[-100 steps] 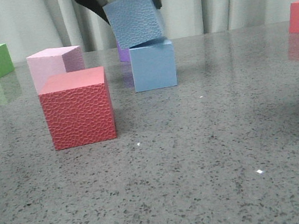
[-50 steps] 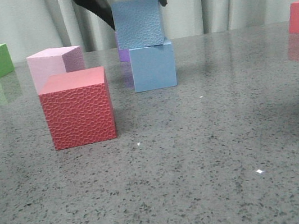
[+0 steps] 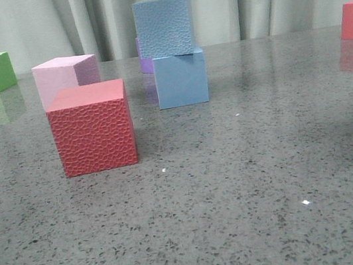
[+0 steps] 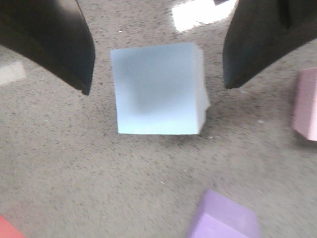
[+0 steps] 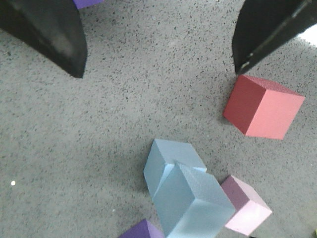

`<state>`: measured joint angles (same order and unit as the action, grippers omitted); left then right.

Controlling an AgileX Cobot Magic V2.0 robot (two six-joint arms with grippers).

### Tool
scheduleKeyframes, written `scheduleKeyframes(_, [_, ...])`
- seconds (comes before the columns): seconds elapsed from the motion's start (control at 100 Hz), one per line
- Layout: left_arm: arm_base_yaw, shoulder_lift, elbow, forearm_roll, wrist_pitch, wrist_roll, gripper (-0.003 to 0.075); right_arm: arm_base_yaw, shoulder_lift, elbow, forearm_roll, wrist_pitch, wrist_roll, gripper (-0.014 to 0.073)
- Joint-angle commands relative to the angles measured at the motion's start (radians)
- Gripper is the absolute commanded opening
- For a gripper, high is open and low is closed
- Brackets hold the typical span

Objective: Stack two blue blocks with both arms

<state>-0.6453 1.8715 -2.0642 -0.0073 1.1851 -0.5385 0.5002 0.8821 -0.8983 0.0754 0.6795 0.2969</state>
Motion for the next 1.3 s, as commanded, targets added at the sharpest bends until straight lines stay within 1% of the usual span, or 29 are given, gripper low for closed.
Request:
scheduleKeyframes(0.0, [-0.033, -0.093, -0.033, 0.096, -0.005, 0.005, 0.0513, -0.001, -0.032, -0.025, -0.031, -0.073, -0.009, 0.0591])
scheduleKeyframes(0.1, [-0.067, -0.126, -0.033, 0.201, 0.038, 0.014, 0.0513, -0.001, -0.056, -0.022, -0.075, -0.075, -0.009, 0.0591])
scheduleKeyframes(0.28, [-0.11, -0.181, -0.008, 0.273, 0.056, 0.027, 0.0507, -0.001, -0.114, -0.021, -0.117, -0.072, -0.009, 0.059])
scheduleKeyframes(0.36, [-0.122, -0.212, 0.027, 0.305, 0.055, 0.027, 0.0468, -0.001, -0.143, -0.019, -0.124, -0.07, -0.009, 0.0575])
scheduleKeyframes(0.43, [-0.128, -0.243, 0.067, 0.311, 0.045, 0.027, 0.0417, -0.001, -0.174, -0.005, -0.134, -0.073, -0.009, 0.0526])
scheduleKeyframes(0.5, [-0.138, -0.281, 0.117, 0.324, 0.012, 0.031, 0.0356, -0.001, -0.208, 0.022, -0.147, -0.081, -0.009, 0.0447])
scheduleKeyframes(0.57, [-0.154, -0.323, 0.175, 0.355, -0.032, 0.031, 0.0288, -0.001, -0.246, 0.059, -0.15, -0.091, -0.009, 0.0346])
scheduleKeyframes(0.58, [-0.158, -0.328, 0.181, 0.358, -0.042, 0.031, 0.0281, -0.001, -0.254, 0.07, -0.15, -0.094, -0.009, 0.0313])
scheduleKeyframes(0.59, [-0.16, -0.336, 0.193, 0.362, -0.048, 0.031, 0.0274, -0.001, -0.258, 0.07, -0.15, -0.095, -0.009, 0.0313])
scheduleKeyframes(0.62, [-0.169, -0.354, 0.217, 0.376, -0.066, 0.031, 0.0237, -0.001, -0.274, 0.089, -0.15, -0.101, -0.009, 0.0257])
scheduleKeyframes(0.64, [-0.17, -0.367, 0.235, 0.386, -0.077, 0.031, 0.0216, -0.001, -0.286, 0.097, -0.15, -0.105, -0.009, 0.0234])
scheduleKeyframes(0.76, [-0.18, -0.435, 0.329, 0.39, -0.13, 0.031, 0.0092, -0.001, -0.355, 0.16, -0.15, -0.117, -0.009, 0.0022])
scheduleKeyframes(0.83, [-0.18, -0.479, 0.393, 0.39, -0.162, 0.031, 0.0021, -0.001, -0.396, 0.188, -0.15, -0.117, -0.009, -0.0087])
scheduleKeyframes(0.87, [-0.18, -0.503, 0.435, 0.39, -0.185, 0.031, -0.0012, -0.001, -0.42, 0.202, -0.15, -0.117, -0.009, -0.013])
scheduleKeyframes(0.92, [-0.18, -0.543, 0.489, 0.392, -0.214, 0.031, -0.0019, -0.001, -0.45, 0.22, -0.151, -0.119, -0.009, -0.0118])
scheduleKeyframes(1.02, [-0.18, -0.617, 0.602, 0.392, -0.28, 0.031, -0.0019, -0.001, -0.506, 0.251, -0.151, -0.119, -0.009, -0.0121])
scheduleKeyframes(1.29, [-0.18, -0.823, 0.937, 0.392, -0.537, 0.031, -0.0019, -0.002, -0.661, 0.339, -0.174, -0.189, -0.009, -0.0121])
